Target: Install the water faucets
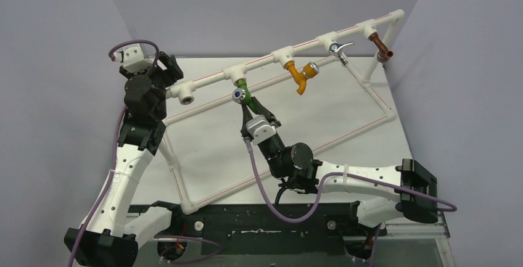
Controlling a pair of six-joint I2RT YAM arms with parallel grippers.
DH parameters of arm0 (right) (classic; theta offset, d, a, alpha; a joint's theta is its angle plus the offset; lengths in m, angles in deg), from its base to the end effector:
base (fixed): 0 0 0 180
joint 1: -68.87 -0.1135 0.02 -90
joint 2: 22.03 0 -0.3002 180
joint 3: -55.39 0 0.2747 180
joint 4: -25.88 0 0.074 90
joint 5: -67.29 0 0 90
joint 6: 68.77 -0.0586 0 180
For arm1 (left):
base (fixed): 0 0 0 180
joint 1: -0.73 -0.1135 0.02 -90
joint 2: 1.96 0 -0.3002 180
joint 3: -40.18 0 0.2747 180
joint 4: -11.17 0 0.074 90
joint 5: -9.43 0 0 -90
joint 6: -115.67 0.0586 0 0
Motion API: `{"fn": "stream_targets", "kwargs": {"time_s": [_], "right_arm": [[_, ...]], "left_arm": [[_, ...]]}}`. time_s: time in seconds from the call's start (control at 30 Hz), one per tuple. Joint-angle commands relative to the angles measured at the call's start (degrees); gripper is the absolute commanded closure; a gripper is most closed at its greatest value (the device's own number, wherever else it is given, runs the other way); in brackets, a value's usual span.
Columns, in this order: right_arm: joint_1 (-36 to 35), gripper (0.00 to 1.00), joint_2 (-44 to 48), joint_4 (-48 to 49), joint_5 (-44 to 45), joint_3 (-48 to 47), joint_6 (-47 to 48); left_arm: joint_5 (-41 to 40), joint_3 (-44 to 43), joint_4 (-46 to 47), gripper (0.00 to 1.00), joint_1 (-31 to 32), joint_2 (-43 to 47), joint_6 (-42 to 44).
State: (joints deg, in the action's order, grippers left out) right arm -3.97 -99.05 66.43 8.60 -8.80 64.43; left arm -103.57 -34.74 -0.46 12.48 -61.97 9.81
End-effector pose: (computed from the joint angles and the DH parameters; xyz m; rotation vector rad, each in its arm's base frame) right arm 0.1265 0.3066 0.4027 -0.6360 0.9743 0.1609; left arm 0.2623 -0.0312 0.4515 -0.3729 1.4722 -0.0818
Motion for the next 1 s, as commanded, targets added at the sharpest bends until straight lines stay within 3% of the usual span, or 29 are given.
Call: {"fn": "stream_targets", "kwargs": {"time_s": [0.0, 0.57, 0.97], "right_arm": [[-0.4, 1.00, 0.4, 18.4, 7.7, 0.9, -17.9], [0.3, 1.00, 0.4, 22.2, 18.9, 2.1, -60.1], [1.6, 1.00, 2.9, -5.9, 29.5, -1.4, -101.9]], "left_arm": [[2.5, 4.6, -16.6, 0.32, 0.4, -3.1, 1.8], [2.4, 4.6, -16.5, 0.32, 0.5, -2.9, 1.8], [2.4, 4.6, -16.5, 0.31, 0.4, -3.0, 1.8]]}}
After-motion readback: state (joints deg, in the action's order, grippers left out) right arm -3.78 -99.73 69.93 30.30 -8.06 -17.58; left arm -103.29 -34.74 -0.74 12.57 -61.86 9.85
